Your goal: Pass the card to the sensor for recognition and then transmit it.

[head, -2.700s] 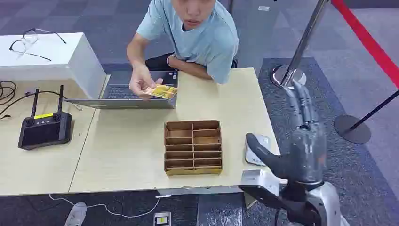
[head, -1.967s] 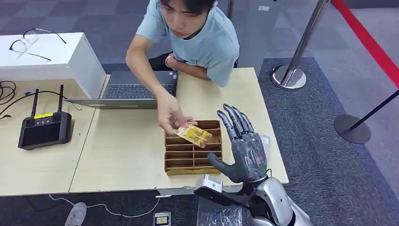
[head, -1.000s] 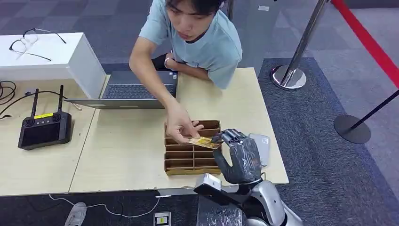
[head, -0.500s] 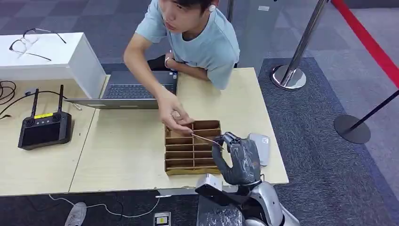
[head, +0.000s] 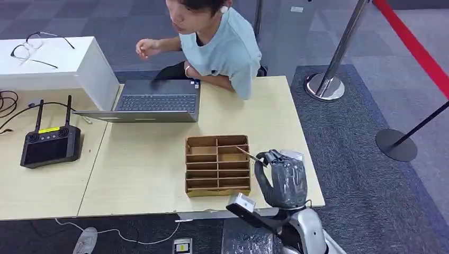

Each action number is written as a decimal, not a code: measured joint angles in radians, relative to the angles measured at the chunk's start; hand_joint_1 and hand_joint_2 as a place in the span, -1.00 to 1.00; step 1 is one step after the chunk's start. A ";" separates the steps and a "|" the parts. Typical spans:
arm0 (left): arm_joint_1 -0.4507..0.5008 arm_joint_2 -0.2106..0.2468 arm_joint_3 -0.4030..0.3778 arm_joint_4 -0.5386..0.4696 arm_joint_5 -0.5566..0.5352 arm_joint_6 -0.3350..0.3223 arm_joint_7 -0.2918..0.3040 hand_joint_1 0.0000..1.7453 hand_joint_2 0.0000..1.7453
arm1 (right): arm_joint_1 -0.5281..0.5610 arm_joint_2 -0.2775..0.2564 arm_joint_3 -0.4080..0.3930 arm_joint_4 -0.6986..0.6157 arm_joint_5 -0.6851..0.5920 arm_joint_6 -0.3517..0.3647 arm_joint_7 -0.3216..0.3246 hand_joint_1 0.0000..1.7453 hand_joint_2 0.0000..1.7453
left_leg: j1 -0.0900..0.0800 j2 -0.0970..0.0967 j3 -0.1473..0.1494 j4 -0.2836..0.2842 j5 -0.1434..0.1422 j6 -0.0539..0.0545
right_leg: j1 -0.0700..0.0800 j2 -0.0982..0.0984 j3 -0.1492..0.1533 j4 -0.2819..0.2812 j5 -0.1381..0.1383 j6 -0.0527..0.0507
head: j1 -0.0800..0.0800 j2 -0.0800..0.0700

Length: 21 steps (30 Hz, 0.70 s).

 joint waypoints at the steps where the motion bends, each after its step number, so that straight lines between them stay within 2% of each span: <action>1: 0.000 0.000 0.000 0.000 0.000 0.000 0.000 -1.00 -1.00 | 0.009 -0.005 -0.014 0.000 0.048 0.000 0.025 1.00 1.00 | 0.000 0.000 0.000 0.000 0.000 0.000 | 0.000 0.000 0.000 0.000 0.000 0.000 | 0.000 0.000; 5: 0.000 0.002 0.000 0.000 -0.001 0.000 0.002 -1.00 -1.00 | 0.046 -0.035 -0.062 -0.002 0.156 0.000 0.126 1.00 1.00 | 0.000 0.000 0.000 0.000 0.000 0.000 | 0.000 0.000 0.000 0.000 0.000 0.000 | 0.000 0.000; 8: 0.001 0.003 0.000 0.000 0.000 0.000 0.002 -1.00 -1.00 | 0.079 -0.060 -0.099 -0.013 0.207 0.000 0.168 1.00 1.00 | 0.000 0.000 0.000 0.000 0.000 0.000 | 0.000 0.000 0.000 0.000 0.000 0.000 | 0.000 0.000; 21: 0.003 0.006 0.000 0.000 0.016 0.004 0.000 -1.00 -1.00 | 0.193 -0.121 -0.222 -0.069 0.238 0.009 0.198 1.00 1.00 | 0.000 0.000 0.000 0.000 0.000 0.000 | 0.000 0.000 0.000 0.000 0.000 0.000 | 0.000 0.000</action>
